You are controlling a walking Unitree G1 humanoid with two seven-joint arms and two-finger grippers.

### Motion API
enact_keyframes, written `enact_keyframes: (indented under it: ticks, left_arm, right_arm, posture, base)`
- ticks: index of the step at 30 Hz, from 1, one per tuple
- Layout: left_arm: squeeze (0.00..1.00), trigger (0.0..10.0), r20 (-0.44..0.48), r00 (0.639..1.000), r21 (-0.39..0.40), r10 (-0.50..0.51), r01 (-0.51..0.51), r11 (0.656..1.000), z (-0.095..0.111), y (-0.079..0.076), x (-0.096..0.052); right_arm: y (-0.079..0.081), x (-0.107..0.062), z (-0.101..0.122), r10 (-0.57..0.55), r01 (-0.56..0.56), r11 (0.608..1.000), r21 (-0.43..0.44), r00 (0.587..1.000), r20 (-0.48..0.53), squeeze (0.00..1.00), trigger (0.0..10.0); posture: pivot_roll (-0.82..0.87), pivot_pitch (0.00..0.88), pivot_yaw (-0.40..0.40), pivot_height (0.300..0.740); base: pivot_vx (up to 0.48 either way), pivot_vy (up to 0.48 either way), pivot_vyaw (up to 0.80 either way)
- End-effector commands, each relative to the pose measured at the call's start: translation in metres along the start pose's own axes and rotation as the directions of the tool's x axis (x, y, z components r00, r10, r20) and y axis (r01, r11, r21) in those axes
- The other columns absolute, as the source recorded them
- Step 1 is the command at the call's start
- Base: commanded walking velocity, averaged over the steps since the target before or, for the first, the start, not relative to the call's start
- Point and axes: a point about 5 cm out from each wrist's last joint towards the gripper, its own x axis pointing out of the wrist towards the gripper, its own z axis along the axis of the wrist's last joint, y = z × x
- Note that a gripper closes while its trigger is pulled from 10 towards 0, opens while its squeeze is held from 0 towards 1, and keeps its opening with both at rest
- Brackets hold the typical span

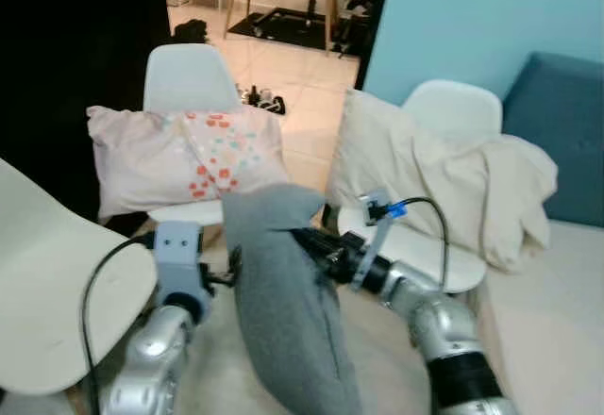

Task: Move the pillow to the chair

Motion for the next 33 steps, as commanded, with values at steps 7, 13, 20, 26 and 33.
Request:
enact_keyframes:
  ticks: [7, 13, 20, 26, 33]
  left_arm:
    - [0.0, 10.0, 0.006, 0.999, -0.007, -0.032, 0.032, 0.999, 0.0005, -0.0111, 0.0003]
    - [0.0, 10.0, 0.006, 0.999, -0.006, -0.033, 0.033, 0.999, 0.0005, -0.011, 0.0004]
    - [0.0, 10.0, 0.006, 0.999, -0.005, -0.032, 0.032, 0.999, 0.0004, -0.011, 0.0006]
    - [0.0, 10.0, 0.005, 0.999, -0.005, -0.032, 0.032, 0.999, -0.0001, -0.0114, 0.0003]
    - [0.0, 10.0, 0.008, 0.999, 0.001, -0.042, 0.042, 0.999, 0.0001, -0.0122, 0.0002]
  right_arm:
    - [-0.002, -0.0076, 0.0128, 0.008, -0.006, 0.998, -0.062, 0.999, 0.037, 0.0, 10.0]
    - [-0.0001, -0.0072, 0.0131, 0.024, -0.021, 0.997, -0.073, 0.999, 0.04, 0.0, 10.0]
    - [-0.0009, -0.0074, 0.013, 0.017, -0.015, 0.998, -0.062, 0.999, 0.041, 0.0, 10.0]
    - [0.0009, -0.0077, 0.0128, 0.033, -0.03, 0.996, -0.079, 0.999, 0.039, 0.0, 10.0]
    - [0.0029, -0.0079, 0.0124, 0.05, -0.046, 0.995, -0.09, 0.998, 0.037, 0.0, 10.0]
  posture:
    - [-0.02, 0.0, -0.092, 0.74]
    - [-0.02, 0.0, -0.092, 0.74]
    - [-0.02, 0.0, -0.092, 0.74]
    - [-0.01, 0.0, -0.095, 0.74]
    - [-0.01, 0.0, -0.093, 0.74]
  base:
    - [0.48, 0.0, 0.11]
    - [0.48, 0.0, 0.77]
    - [0.48, 0.0, 0.65]
    - [0.48, 0.0, 0.46]
    - [0.405, 0.0, 0.76]
